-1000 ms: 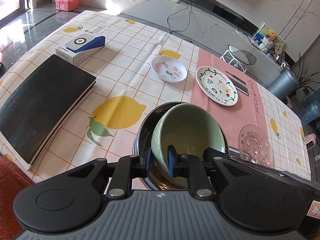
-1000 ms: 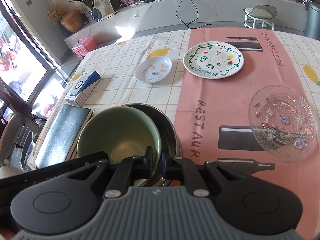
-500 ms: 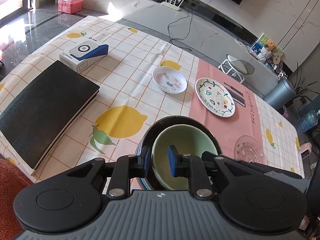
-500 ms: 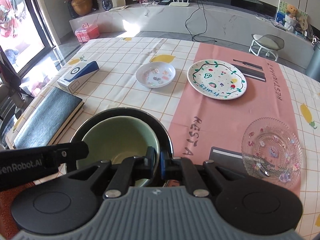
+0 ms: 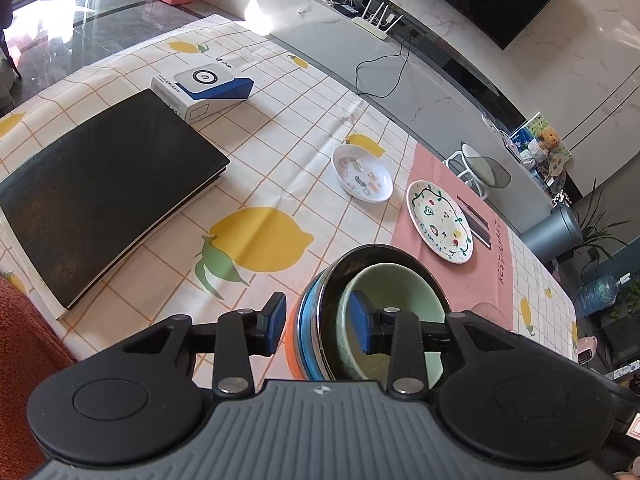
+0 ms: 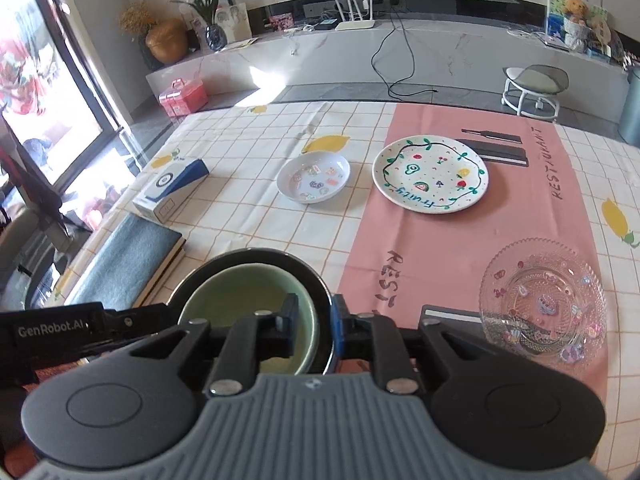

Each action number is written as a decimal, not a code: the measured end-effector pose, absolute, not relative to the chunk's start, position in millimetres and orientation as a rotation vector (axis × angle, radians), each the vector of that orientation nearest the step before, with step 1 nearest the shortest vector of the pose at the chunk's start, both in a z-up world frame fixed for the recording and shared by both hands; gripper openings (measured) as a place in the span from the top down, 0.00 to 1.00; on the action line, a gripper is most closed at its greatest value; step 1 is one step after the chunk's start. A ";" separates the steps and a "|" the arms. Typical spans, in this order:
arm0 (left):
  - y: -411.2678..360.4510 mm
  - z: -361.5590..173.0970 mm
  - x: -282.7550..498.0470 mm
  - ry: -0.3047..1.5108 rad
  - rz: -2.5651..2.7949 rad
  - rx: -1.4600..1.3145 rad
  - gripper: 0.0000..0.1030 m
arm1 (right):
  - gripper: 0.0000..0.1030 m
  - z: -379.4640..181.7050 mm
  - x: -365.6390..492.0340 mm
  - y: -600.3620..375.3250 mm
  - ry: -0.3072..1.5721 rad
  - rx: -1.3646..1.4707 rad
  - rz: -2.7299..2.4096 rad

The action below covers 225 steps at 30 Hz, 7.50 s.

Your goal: Organize plates and bowls

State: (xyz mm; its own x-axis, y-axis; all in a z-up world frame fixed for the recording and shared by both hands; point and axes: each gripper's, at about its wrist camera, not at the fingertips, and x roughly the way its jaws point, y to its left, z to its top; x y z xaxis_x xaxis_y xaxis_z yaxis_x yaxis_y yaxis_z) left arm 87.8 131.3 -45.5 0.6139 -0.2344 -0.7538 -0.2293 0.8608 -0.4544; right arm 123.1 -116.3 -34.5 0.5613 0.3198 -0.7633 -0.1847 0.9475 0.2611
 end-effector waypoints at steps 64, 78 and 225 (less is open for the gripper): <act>-100.9 -102.5 106.7 0.795 -0.228 -0.231 0.46 | 0.44 -127.2 99.5 -356.7 0.716 0.377 -0.035; -102.9 -123.6 136.1 0.810 -0.214 -0.273 0.48 | 0.61 -144.8 142.8 -375.4 0.708 0.424 0.028; -40.5 -5.2 212.4 0.958 -0.330 -0.189 0.23 | 0.28 -34.0 177.4 -289.2 0.676 0.444 0.165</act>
